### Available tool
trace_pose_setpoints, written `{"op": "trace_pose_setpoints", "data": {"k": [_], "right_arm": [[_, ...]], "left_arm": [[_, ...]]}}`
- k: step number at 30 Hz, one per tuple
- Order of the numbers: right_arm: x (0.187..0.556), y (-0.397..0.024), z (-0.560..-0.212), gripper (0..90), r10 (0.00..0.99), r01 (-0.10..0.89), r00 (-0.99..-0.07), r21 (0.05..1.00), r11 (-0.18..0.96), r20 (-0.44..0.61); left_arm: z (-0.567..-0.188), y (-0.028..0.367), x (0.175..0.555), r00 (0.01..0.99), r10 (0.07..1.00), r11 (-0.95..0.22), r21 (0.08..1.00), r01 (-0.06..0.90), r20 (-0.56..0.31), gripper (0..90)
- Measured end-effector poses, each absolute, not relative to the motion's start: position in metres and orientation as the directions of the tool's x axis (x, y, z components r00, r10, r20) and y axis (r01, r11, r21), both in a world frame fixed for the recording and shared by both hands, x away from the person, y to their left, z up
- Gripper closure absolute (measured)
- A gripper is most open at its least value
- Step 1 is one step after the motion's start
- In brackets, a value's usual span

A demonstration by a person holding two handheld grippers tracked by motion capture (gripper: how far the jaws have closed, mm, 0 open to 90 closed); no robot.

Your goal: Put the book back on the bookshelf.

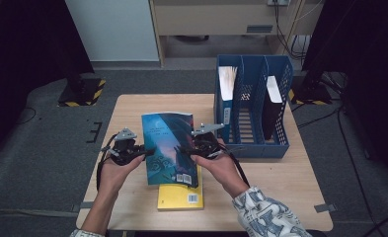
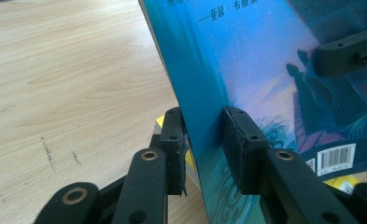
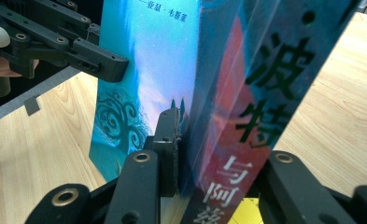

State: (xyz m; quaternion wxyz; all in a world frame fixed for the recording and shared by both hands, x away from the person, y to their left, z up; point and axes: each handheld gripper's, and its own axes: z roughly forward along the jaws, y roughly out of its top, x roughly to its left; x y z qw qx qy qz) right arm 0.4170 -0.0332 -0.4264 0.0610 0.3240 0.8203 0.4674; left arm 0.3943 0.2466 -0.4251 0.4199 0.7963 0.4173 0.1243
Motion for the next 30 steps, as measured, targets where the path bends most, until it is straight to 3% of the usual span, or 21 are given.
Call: {"op": "trace_pose_setpoints", "data": {"k": [30], "right_arm": [[0.436, -0.023, -0.413, 71.7, 0.633, 0.438, -0.762, 0.830, 0.345, 0.139]], "left_arm": [[-0.411, 0.242, 0.417, 0.598, 0.799, -0.339, 0.772, 0.537, -0.065, 70.5]]}}
